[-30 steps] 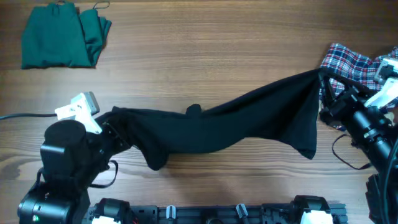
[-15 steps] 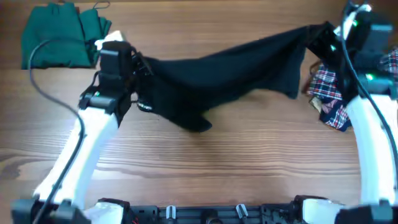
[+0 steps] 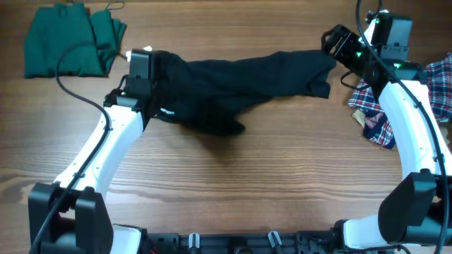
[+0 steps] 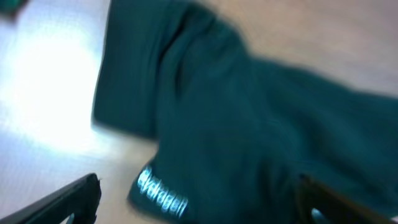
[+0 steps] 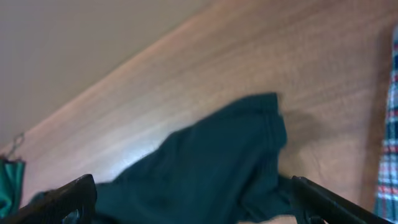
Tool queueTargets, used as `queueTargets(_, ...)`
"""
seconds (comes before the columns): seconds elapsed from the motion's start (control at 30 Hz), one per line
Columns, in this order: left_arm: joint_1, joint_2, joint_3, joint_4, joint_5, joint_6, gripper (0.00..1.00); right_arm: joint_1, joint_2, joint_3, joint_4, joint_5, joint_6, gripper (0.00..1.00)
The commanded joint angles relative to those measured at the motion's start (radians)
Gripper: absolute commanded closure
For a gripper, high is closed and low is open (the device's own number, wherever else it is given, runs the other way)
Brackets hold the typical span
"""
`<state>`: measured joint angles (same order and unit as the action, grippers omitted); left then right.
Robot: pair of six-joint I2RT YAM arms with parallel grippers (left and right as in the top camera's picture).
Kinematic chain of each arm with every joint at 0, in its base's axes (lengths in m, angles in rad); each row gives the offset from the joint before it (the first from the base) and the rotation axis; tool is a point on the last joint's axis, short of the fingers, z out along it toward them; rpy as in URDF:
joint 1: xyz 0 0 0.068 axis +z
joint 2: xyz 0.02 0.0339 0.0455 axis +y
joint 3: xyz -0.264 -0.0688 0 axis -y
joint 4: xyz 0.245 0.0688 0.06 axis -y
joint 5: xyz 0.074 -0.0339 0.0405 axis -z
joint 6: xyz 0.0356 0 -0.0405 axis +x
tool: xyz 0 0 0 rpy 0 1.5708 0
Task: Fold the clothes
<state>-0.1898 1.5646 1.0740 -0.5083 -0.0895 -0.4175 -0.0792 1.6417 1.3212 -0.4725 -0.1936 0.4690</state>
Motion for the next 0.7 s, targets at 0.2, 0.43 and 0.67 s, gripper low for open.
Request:
queueTargets(0.2, -0.003, 0.025, -0.04, -0.164, 0.056, -0.118, 0.0, 0.003, -0.006, 0.012, -0.141, 0.104, -0.092, 0.0)
queueTargets(0.43, -0.001, 0.173, -0.041, -0.037, 0.093, -0.086, 0.0, 0.003, 0.034, 0.012, -0.141, 0.101, -0.156, 0.0)
queueTargets(0.67, 0.067, 0.257, -0.041, 0.027, 0.109, -0.055, 0.0, 0.003, 0.056, 0.012, -0.134, 0.074, -0.185, 0.0)
